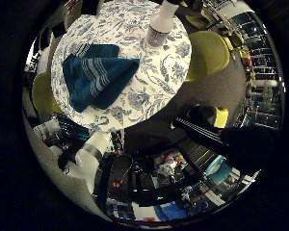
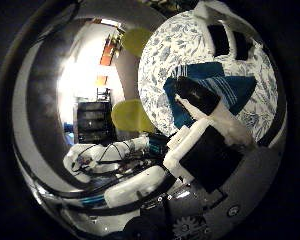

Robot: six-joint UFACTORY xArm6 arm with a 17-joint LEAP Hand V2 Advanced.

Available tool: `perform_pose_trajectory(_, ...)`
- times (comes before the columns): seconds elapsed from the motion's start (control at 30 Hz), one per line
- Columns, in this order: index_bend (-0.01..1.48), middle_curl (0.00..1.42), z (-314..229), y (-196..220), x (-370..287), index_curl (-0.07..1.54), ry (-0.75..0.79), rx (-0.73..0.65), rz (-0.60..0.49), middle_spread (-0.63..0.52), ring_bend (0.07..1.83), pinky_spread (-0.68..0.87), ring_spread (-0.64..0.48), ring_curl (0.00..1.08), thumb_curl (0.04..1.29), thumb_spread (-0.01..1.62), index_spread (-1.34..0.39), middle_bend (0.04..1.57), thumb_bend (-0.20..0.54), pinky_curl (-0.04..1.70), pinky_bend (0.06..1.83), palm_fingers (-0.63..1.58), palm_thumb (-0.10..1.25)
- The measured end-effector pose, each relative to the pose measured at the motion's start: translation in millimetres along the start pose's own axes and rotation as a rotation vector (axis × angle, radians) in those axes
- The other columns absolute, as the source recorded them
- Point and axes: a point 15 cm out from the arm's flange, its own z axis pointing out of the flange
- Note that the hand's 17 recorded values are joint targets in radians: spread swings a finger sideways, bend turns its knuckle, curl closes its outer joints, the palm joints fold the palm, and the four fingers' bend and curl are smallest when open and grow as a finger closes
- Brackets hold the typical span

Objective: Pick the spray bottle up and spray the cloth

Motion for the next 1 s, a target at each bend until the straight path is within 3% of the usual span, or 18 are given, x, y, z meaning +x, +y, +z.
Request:
perform_pose_trajectory(0.17, 0.43, 0.64, 2, -10, -10, 0.67, -0.009, 0.010, 0.007, -0.14, 0.80, 0.14, -0.20, 0.59, 0.41, 1.18, -0.33, 0.69, -0.016, 0.95, 0.20, 0.54, 0.77)
perform_pose_trajectory(0.47, 0.37, 0.64, -13, -51, -36, 0.65, -0.145, 0.196, 0.036, -0.15, 0.81, 0.11, -0.21, 0.59, 0.41, 1.18, -0.34, 0.69, -0.016, 0.96, 0.22, 0.54, 0.77)
perform_pose_trajectory(0.6, 0.34, 0.63, -32, -55, -19, 0.65, -0.226, 0.304, 0.128, -0.16, 0.82, 0.09, -0.22, 0.58, 0.41, 1.17, -0.34, 0.69, -0.022, 0.97, 0.23, 0.54, 0.74)
perform_pose_trajectory(1.0, 0.21, 0.63, -91, -41, 51, 0.60, -0.354, 0.677, 0.264, -0.17, 0.83, 0.06, -0.21, 0.57, 0.39, 1.16, -0.33, 0.65, -0.022, 0.98, 0.29, 0.48, 0.66)
